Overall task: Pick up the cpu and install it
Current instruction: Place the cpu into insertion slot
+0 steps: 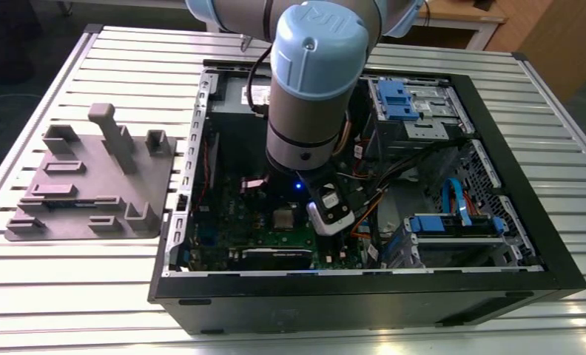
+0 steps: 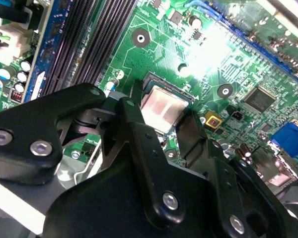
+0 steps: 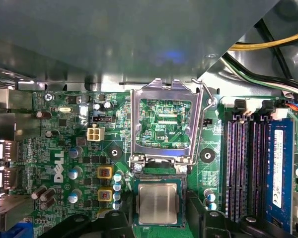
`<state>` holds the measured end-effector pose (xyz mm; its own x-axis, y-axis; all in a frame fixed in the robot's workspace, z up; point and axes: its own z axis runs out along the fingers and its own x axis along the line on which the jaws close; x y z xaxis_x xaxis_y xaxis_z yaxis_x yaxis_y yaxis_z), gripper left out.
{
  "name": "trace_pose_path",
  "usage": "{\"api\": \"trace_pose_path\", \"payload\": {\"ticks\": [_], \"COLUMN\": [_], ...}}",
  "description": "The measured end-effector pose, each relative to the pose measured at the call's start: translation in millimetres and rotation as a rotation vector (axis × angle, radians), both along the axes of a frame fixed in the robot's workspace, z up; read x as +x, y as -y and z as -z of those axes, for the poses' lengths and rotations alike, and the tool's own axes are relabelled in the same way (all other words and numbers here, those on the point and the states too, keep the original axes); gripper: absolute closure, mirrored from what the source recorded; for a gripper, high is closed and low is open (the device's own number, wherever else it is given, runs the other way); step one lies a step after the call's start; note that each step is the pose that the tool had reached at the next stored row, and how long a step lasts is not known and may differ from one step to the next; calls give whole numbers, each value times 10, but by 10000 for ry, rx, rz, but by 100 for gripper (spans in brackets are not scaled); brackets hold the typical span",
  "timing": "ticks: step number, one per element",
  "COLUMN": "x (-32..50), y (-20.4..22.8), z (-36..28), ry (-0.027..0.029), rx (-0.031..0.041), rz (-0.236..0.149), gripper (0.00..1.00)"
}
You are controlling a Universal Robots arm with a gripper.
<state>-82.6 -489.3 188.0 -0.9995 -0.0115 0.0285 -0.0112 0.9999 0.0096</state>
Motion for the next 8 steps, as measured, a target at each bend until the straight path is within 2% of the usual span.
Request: {"api": "trace_pose_path", "payload": {"ticks": [8], "x": [2], "y": [0], "z": [-14], "ry": [-8], "rx": [-3], "rz": [1], "gripper": [46]}}
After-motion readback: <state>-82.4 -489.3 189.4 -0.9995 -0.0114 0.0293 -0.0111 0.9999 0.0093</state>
